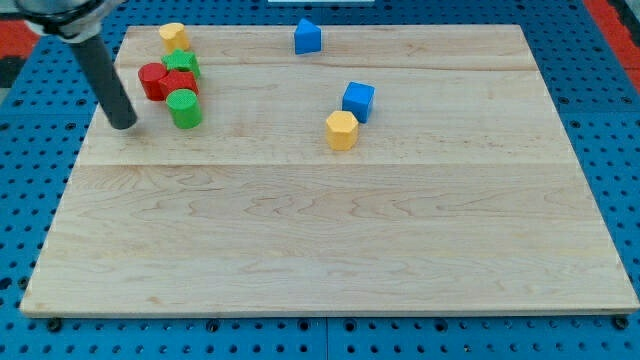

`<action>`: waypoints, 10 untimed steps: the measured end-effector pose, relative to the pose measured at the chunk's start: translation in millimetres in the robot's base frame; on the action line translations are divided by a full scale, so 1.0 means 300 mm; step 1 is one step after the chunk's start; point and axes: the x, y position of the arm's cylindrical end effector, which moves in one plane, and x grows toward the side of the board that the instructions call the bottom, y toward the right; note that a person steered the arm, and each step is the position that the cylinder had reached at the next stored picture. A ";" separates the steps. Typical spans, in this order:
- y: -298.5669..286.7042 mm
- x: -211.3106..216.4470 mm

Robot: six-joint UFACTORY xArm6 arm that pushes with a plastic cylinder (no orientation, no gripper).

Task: Place the red circle bottom of the blue triangle

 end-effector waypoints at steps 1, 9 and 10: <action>-0.224 0.018; 0.511 -0.329; 0.618 -0.324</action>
